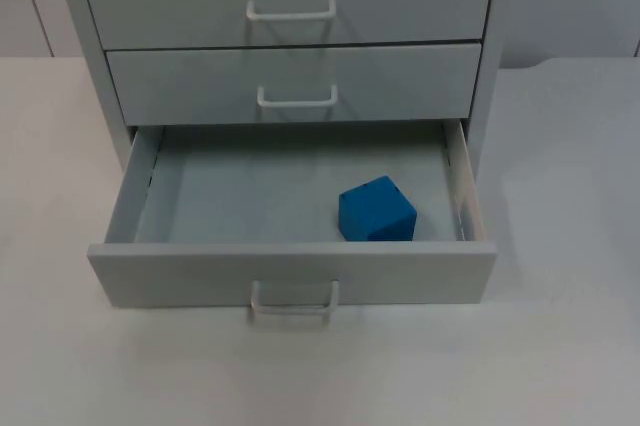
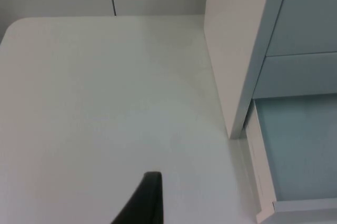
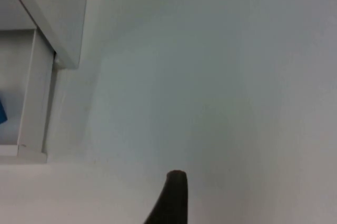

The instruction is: Open the drawer with the left hand, place the block into the drawer with the right hand, then close the drawer with the left hand.

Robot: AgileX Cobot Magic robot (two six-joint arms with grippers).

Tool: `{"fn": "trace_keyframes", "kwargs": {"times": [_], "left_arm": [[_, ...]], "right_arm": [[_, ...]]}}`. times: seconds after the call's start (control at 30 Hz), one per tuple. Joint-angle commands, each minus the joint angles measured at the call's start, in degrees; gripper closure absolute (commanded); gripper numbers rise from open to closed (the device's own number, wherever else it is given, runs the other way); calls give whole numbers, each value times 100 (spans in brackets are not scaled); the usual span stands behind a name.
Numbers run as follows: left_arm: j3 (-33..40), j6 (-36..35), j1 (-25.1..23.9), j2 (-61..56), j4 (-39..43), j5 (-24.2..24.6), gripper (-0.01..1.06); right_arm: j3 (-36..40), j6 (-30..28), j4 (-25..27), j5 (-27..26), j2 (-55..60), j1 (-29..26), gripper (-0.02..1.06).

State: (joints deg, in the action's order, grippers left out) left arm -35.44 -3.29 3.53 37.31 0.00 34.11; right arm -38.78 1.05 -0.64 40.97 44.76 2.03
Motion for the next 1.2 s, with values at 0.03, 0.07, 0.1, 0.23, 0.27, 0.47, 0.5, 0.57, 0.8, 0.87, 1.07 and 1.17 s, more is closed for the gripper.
{"fn": "trace_keyframes", "kwargs": {"times": [0.03, 0.07, 0.1, 0.23, 0.27, 0.47, 0.5, 0.57, 0.8, 0.87, 1.07, 1.17], "left_arm": [[34, 6, -10, -6, -54, -39, 18], [34, 6, -10, -6, -54, -39, 28], [34, 6, -10, -6, -62, -51, 31], [34, 6, -10, -6, -62, -51, 69], [34, 21, -10, -6, -62, -51, 88], [34, 498, -10, -6, -92, 33, 105], [34, 600, -10, -6, -138, 74, 105], [34, 1059, -10, -6, -581, 82, 105], [-33, 2772, -10, 242, -2360, 366, 105], [-153, 2989, -10, 552, -2644, 686, 105], [-448, 3069, 439, 1254, -2735, 916, 105], [-529, 2994, 798, 1419, -2634, 887, 105]], "right_arm": [[57, -47, 8, -101, -41, -16, 29], [56, -47, -5, -124, -41, -16, 29], [56, -47, -5, -130, -41, -16, 29], [56, -47, -18, -129, -41, -16, 29], [56, -47, -7, -119, -41, -16, 29], [56, -47, -7, -50, -41, -16, 29], [56, -47, -7, -50, -41, -16, 29], [56, -47, -7, -50, -41, -16, 29], [56, -47, 64, -61, -41, -16, 29], [56, -47, 64, -61, -41, -16, 29], [56, -47, 64, -71, -41, -16, 29], [56, -47, 96, -71, -41, -16, 29]]}}
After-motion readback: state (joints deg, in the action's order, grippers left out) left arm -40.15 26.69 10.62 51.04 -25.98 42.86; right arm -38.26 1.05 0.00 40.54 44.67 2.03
